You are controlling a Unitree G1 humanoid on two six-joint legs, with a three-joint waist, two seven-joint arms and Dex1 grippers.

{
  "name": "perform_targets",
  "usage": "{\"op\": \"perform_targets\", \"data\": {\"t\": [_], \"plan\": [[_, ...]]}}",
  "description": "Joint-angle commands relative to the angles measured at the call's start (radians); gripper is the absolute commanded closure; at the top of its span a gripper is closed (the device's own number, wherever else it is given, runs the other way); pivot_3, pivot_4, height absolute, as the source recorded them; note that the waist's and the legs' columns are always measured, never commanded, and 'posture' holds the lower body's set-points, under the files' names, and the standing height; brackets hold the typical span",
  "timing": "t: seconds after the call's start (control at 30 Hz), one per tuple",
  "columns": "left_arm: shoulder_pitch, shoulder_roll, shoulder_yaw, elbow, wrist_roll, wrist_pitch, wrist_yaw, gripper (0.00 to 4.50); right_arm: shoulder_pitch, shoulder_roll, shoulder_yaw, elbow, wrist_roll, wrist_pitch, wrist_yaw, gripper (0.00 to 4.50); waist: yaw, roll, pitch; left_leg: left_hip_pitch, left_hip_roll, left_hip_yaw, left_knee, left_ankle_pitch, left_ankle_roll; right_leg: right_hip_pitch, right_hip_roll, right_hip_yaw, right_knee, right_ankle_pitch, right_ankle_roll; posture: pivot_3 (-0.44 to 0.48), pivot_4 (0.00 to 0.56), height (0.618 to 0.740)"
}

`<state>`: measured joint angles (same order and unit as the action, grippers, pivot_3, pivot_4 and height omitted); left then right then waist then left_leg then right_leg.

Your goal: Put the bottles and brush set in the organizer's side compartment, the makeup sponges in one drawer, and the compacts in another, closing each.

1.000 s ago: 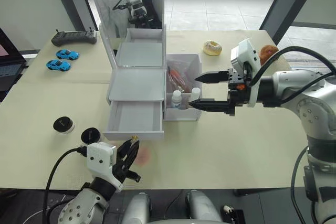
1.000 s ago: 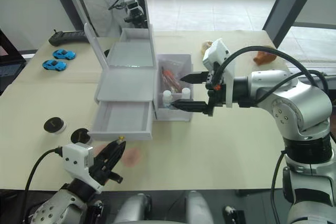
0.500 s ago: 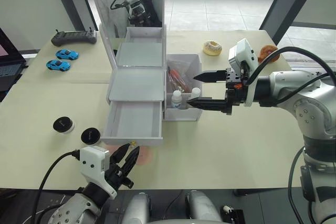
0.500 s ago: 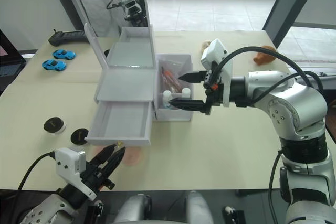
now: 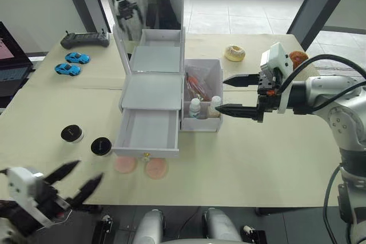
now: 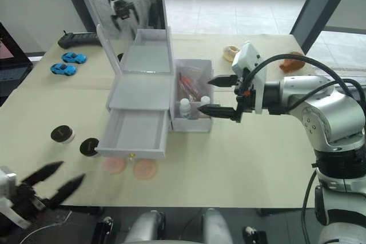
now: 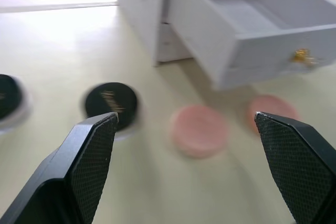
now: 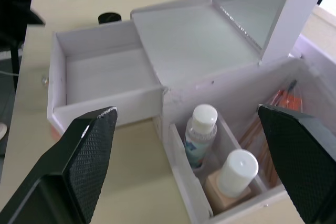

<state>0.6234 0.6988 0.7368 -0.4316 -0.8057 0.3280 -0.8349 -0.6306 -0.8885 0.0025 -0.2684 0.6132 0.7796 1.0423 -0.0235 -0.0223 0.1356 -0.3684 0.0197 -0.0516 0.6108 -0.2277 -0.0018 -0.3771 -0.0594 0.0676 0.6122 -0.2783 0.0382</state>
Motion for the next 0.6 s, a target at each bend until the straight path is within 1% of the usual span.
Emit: {"op": "perform_targets", "data": {"t": [0.03,0.07,0.1,0.13,0.17,0.2,0.23,0.3,0.37,0.4,0.5,0.6], "plan": [[-0.182,0.193,0.071,0.269,0.005,0.008,-0.118,0.02,0.080,-0.071,-0.104,0.013,-0.011,-0.098,0.082,0.00,0.008,-0.002,0.000,0.000,-0.001,0.000,0.000,0.000,0.000,0.001,0.000,0.000,0.000,0.002,-0.002,0.000,0.150,0.740],[-0.240,0.251,0.066,0.344,0.019,0.016,-0.147,0.02,0.111,-0.088,-0.131,0.028,-0.013,-0.123,0.102,0.00,0.008,-0.003,0.000,0.000,-0.001,0.000,0.000,0.000,0.000,0.000,0.000,0.000,0.000,0.003,-0.004,0.000,0.150,0.740],[-0.294,0.312,0.048,0.412,0.039,0.025,-0.178,0.02,0.145,-0.109,-0.153,0.050,-0.027,-0.150,0.117,0.00,0.007,-0.004,-0.001,0.000,-0.001,0.000,-0.001,0.000,0.000,0.000,0.000,0.000,0.000,0.005,-0.003,0.000,0.150,0.740],[-0.331,0.377,0.016,0.489,0.084,0.028,-0.208,0.02,0.170,-0.122,-0.173,0.079,-0.054,-0.194,0.117,0.00,0.006,-0.003,0.000,0.000,-0.001,0.001,-0.001,0.000,0.000,0.004,-0.001,0.000,0.000,0.007,0.001,0.000,0.150,0.740],[-0.379,0.433,-0.012,0.574,0.136,-0.014,-0.236,0.02,0.177,-0.124,-0.196,0.124,-0.066,-0.210,0.100,0.00,0.002,-0.003,0.000,0.000,-0.001,0.001,-0.001,0.000,0.000,0.004,-0.001,0.000,-0.001,0.007,0.001,0.000,0.150,0.740],[-0.432,0.471,-0.029,0.647,0.168,-0.045,-0.254,0.02,0.178,-0.122,-0.212,0.161,-0.075,-0.223,0.086,0.00,-0.002,-0.003,0.000,0.001,-0.001,0.002,-0.001,0.000,0.000,0.005,-0.001,0.001,0.000,0.007,0.001,0.000,0.150,0.740],[-0.510,0.506,-0.042,0.730,0.170,-0.047,-0.269,0.02,0.186,-0.126,-0.224,0.193,-0.100,-0.262,0.079,0.00,-0.009,-0.003,0.000,0.001,-0.001,0.003,-0.002,0.000,0.000,0.004,-0.001,0.001,0.000,0.007,0.001,0.000,0.150,0.740],[-0.626,0.554,-0.092,0.854,0.205,-0.100,-0.332,0.02,0.221,-0.135,-0.258,0.228,-0.128,-0.304,0.070,0.00,-0.016,-0.001,0.001,0.001,0.000,0.003,-0.003,0.000,0.000,0.003,0.000,0.001,0.002,0.007,0.001,0.000,0.150,0.740],[-0.724,0.577,-0.155,0.956,0.254,-0.160,-0.394,0.02,0.260,-0.141,-0.293,0.268,-0.145,-0.343,0.073,0.00,-0.021,0.000,0.000,0.001,0.002,0.003,-0.003,0.000,0.000,0.002,0.001,0.000,0.003,0.006,0.003,0.000,0.150,0.740],[-0.778,0.583,-0.186,1.006,0.276,-0.184,-0.416,0.02,0.272,-0.143,-0.309,0.300,-0.157,-0.371,0.072,0.00,-0.021,0.001,0.000,0.001,0.001,0.003,-0.004,0.000,0.000,0.002,0.001,0.000,0.005,0.007,0.001,0.000,0.150,0.740],[-0.916,0.577,-0.253,1.123,0.322,-0.231,-0.463,0.02,0.289,-0.139,-0.353,0.390,-0.162,-0.439,0.086,0.00,-0.022,0.002,0.000,0.001,0.001,0.004,-0.004,0.000,0.000,-0.001,0.001,0.002,0.009,0.007,0.000,0.000,0.150,0.740],[-1.003,0.564,-0.301,1.199,0.356,-0.258,-0.497,0.02,0.327,-0.138,-0.382,0.381,-0.151,-0.458,0.098,0.00,-0.022,0.002,0.000,0.000,0.001,0.004,-0.003,0.000,0.000,-0.003,0.002,0.002,0.014,0.007,0.000,0.000,0.150,0.740]]}}
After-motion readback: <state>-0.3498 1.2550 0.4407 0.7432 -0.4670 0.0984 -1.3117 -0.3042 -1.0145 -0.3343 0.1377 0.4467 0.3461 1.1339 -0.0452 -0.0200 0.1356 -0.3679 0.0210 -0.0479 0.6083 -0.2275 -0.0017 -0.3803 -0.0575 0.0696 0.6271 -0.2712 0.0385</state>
